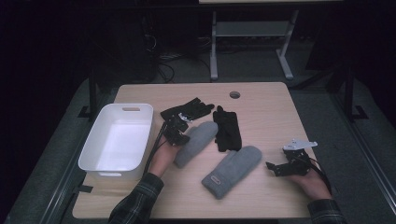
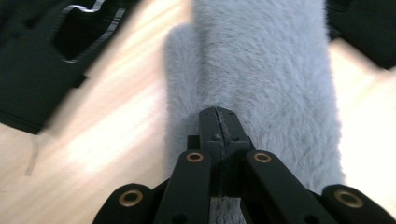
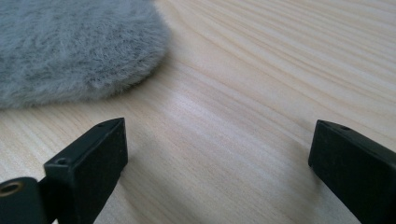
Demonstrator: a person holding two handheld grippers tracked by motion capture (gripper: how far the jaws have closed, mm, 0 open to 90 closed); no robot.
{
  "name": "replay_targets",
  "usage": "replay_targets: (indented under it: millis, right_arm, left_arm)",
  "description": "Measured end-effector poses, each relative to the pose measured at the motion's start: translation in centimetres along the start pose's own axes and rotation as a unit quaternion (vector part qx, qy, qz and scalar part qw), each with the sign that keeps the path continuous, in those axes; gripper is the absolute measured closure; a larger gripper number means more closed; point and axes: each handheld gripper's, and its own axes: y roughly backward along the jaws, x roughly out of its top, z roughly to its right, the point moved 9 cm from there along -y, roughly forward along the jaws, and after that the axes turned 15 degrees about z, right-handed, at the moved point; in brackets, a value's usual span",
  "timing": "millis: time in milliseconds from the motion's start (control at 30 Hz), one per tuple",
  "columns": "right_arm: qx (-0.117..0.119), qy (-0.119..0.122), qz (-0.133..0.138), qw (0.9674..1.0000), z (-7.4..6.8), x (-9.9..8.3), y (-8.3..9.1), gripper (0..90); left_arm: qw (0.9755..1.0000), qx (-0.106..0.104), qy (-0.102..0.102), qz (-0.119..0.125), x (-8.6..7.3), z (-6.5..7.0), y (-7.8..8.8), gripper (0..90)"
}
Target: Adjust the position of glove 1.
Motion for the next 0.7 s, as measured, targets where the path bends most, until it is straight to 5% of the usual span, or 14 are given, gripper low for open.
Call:
replay_targets:
  millis: [133,233,267,433,700]
  right_arm:
    - [0.000,0.000,0.000,1.0000,0.0,0.0,0.0,4.3]
    - [0.000,0.000,0.000,1.0000,0.0,0.0,0.0,4.3]
    - [0.000,0.000,0.000,1.0000,0.0,0.0,0.0,4.3]
    - [0.000,0.000,0.000,1.0000,0.0,0.0,0.0,4.3]
    - [0.000,0.000,0.000,1.0000,0.0,0.0,0.0,4.3]
  left_arm:
    - [0.9991,-0.021,0.004,0.035,1.0,0.8,0.6,85.2]
    - [0.9981,-0.035,0.002,0.050,1.4,1.3,0.5,68.1]
    - [0.9980,-0.038,-0.002,0.051,1.5,1.5,0.4,54.7]
    - [0.9973,-0.047,-0.005,0.056,1.4,1.6,-0.5,36.1]
    - [0.9970,-0.050,-0.004,0.058,0.2,1.5,-1.9,42.3]
